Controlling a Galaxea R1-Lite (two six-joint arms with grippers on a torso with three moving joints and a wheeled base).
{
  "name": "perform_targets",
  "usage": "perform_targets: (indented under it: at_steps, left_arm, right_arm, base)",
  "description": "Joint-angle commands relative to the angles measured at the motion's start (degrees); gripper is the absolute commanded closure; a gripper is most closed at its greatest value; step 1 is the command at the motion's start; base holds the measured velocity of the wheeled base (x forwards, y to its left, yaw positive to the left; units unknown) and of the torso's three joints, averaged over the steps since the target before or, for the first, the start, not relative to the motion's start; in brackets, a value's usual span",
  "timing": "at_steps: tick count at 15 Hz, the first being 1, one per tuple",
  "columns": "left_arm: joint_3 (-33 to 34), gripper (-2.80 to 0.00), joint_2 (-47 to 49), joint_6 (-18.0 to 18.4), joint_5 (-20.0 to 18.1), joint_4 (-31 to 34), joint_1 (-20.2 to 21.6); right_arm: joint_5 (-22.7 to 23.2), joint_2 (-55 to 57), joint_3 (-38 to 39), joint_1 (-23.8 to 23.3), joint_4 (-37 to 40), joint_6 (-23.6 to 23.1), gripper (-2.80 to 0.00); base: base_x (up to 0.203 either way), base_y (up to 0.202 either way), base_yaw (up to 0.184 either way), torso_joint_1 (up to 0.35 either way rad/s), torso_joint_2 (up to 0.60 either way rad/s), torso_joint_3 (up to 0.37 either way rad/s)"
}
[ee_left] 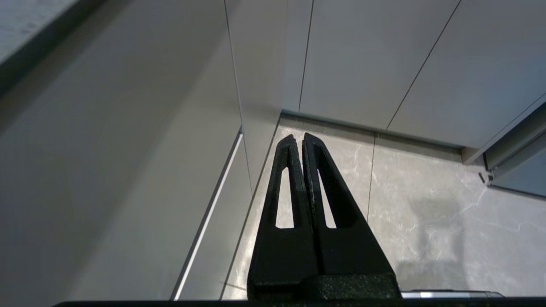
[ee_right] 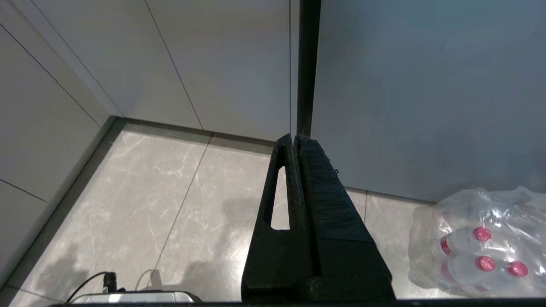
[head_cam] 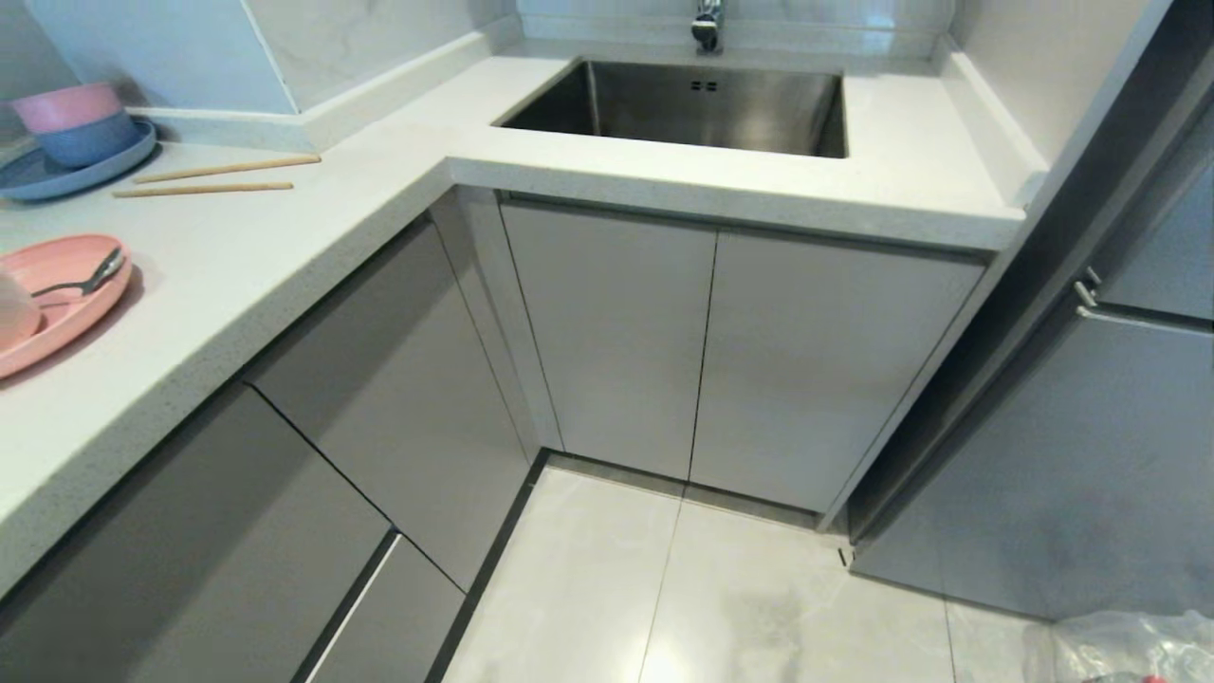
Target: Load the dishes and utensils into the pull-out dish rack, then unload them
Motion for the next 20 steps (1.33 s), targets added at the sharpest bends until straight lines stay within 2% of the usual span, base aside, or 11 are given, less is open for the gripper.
perform_targets:
  at_steps: [1,20]
  left_arm:
    - [0.0,0.0,0.0,0.0,0.0,0.0,0.0]
    - [0.0,0.0,0.0,0.1,0.0,0.0,0.0]
  right_arm:
    - [0.0,0.0,0.1,0.0,0.0,0.0,0.0]
    - [0.0,0.0,0.1,0.0,0.0,0.0,0.0]
  base:
    - [0.0,0.0,0.0,0.0,0.0,0.204]
    - [0.0,0.0,0.0,0.003,0.0,0.201]
